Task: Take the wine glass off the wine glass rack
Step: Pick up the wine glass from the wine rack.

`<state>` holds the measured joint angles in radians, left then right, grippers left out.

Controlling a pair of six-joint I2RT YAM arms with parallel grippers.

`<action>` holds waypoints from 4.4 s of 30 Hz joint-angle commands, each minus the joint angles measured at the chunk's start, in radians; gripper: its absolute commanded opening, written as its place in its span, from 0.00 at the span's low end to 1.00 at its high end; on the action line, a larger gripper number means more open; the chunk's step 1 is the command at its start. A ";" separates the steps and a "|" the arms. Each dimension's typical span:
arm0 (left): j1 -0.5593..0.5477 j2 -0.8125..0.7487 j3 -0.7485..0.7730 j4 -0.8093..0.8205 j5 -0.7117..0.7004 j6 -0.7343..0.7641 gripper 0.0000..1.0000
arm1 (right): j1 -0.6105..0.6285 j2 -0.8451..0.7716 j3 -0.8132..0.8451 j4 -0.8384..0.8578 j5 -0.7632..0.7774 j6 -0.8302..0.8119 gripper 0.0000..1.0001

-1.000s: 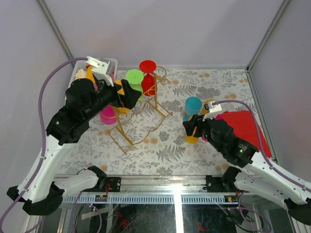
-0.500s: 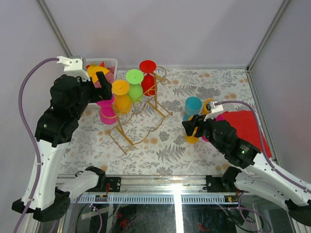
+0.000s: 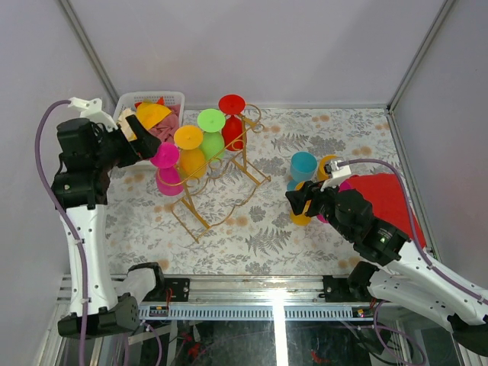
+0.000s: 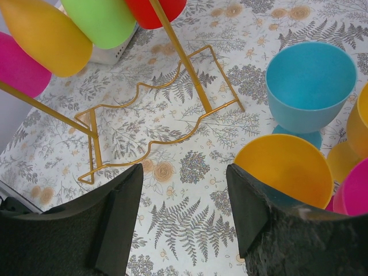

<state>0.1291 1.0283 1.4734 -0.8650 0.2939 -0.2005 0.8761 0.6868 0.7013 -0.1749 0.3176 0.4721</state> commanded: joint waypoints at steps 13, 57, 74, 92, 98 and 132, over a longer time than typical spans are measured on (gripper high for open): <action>0.176 -0.140 -0.259 0.234 0.491 -0.255 0.94 | -0.006 0.014 0.017 0.029 -0.042 -0.009 0.68; 0.176 -0.200 -0.286 0.247 0.393 -0.274 0.33 | -0.005 0.046 0.012 0.048 -0.074 -0.016 0.71; 0.175 -0.250 -0.319 0.359 0.356 -0.389 0.10 | -0.005 0.057 0.010 0.047 -0.078 -0.010 0.71; 0.175 -0.275 -0.365 0.465 0.330 -0.584 0.00 | -0.005 0.055 0.004 0.043 -0.060 -0.018 0.71; 0.176 -0.287 -0.373 0.481 0.316 -0.611 0.00 | -0.005 0.056 0.004 0.043 -0.055 -0.023 0.71; 0.176 -0.370 -0.261 0.295 -0.111 -0.473 0.00 | -0.006 0.066 0.022 0.023 -0.049 -0.022 0.72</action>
<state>0.2974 0.6853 1.1393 -0.4732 0.3408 -0.7609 0.8761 0.7506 0.7013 -0.1730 0.2497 0.4530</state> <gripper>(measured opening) 0.010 0.713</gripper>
